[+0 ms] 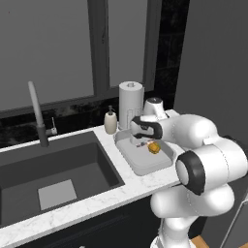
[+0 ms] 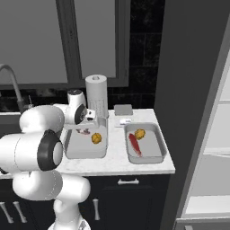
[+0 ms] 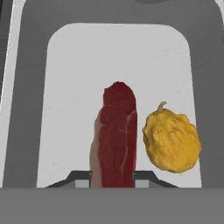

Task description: Place one squash and one steak in each tupperware on the nearby counter, to pack two identical lunches.

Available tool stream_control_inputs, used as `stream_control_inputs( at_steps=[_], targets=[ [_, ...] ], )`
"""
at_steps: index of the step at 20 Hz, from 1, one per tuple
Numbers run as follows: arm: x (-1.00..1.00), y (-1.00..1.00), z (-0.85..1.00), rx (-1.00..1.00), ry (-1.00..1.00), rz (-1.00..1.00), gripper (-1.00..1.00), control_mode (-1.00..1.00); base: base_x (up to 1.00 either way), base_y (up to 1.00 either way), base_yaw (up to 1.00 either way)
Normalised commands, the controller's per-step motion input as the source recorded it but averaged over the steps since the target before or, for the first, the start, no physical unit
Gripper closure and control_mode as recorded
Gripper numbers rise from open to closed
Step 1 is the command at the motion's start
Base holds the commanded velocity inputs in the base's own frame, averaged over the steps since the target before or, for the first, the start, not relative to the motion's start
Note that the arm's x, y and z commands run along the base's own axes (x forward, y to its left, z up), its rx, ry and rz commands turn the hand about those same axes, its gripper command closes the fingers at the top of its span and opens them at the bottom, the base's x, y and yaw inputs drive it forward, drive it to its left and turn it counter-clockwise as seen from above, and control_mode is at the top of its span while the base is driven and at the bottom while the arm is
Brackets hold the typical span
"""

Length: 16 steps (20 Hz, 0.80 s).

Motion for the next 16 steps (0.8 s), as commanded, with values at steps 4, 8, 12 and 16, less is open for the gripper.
stream_control_inputs(
  at_steps=[4, 8, 12, 16],
  targets=[
    [0.01, 0.04, -0.22, 0.0, -0.03, 0.15, 1.0, -1.0, 0.0, 0.0, 0.0],
    [-0.23, 0.0, -0.22, 0.0, -0.06, 0.08, 1.0, -1.0, 0.0, 0.0, 0.0],
    [-0.08, 0.0, -0.02, 0.0, -0.21, 0.06, 1.0, -1.0, 0.0, 0.0, 0.0],
    [0.09, 0.1, 0.0, 0.0, -0.15, 0.04, 1.0, -1.0, 0.0, 0.0, 0.0]
  ],
)
